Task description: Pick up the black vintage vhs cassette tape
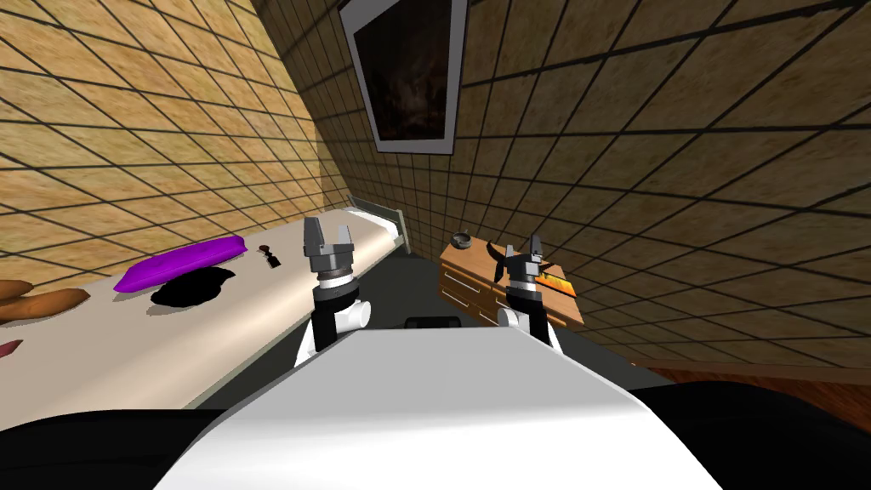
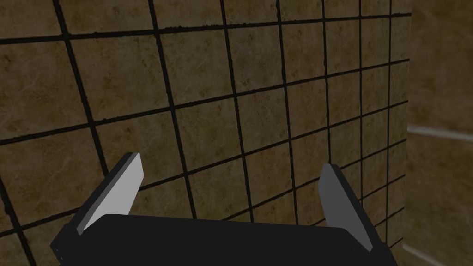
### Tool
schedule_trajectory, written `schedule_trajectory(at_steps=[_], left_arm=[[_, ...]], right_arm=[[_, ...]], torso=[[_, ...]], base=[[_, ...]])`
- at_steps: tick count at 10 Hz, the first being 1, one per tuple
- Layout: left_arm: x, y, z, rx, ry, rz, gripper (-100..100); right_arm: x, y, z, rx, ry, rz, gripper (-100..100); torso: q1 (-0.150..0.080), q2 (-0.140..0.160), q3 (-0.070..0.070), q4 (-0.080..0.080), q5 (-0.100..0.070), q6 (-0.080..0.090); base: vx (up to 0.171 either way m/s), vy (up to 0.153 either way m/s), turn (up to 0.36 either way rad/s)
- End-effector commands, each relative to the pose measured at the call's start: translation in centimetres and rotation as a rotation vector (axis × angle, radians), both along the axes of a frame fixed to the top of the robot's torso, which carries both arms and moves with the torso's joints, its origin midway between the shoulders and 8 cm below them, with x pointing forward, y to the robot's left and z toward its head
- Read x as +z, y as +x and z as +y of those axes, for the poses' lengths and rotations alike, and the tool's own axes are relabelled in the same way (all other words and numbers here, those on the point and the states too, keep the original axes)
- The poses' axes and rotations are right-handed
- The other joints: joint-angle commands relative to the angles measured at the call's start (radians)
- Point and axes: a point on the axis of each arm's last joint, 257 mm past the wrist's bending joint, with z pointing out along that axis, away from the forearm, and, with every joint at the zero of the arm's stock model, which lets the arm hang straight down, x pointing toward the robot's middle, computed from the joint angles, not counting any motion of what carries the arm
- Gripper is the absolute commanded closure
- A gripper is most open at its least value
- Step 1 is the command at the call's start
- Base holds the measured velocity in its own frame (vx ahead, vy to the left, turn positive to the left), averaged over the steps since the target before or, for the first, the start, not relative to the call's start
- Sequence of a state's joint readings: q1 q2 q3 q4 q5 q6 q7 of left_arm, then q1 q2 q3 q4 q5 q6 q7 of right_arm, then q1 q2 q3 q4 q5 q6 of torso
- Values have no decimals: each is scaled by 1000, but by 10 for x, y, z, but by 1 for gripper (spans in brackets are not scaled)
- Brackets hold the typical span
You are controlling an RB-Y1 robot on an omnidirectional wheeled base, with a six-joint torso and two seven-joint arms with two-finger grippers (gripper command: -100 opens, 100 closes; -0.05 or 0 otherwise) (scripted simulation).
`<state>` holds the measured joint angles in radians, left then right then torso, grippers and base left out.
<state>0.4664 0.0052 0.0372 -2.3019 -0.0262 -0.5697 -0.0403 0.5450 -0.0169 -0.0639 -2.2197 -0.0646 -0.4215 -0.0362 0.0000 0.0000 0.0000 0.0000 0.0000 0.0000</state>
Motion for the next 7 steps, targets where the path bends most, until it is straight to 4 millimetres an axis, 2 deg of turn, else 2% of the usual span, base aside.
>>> schedule_trajectory(at_steps=[1,6,7], left_arm=[[0,0,0,0,0,0,0],[0,0,0,0,0,0,0],[0,0,0,0,0,0,0]], right_arm=[[-3,3,10,24,-66,21,-100],[-21,9,47,108,-304,88,-100],[-21,10,50,110,-329,91,-100]], torso=[[0,0,0,0,0,0],[-2,0,0,0,0,0],[-2,0,0,0,0,0]], base=[[0,-6,76],[3,-21,112],[-1,-17,42]])
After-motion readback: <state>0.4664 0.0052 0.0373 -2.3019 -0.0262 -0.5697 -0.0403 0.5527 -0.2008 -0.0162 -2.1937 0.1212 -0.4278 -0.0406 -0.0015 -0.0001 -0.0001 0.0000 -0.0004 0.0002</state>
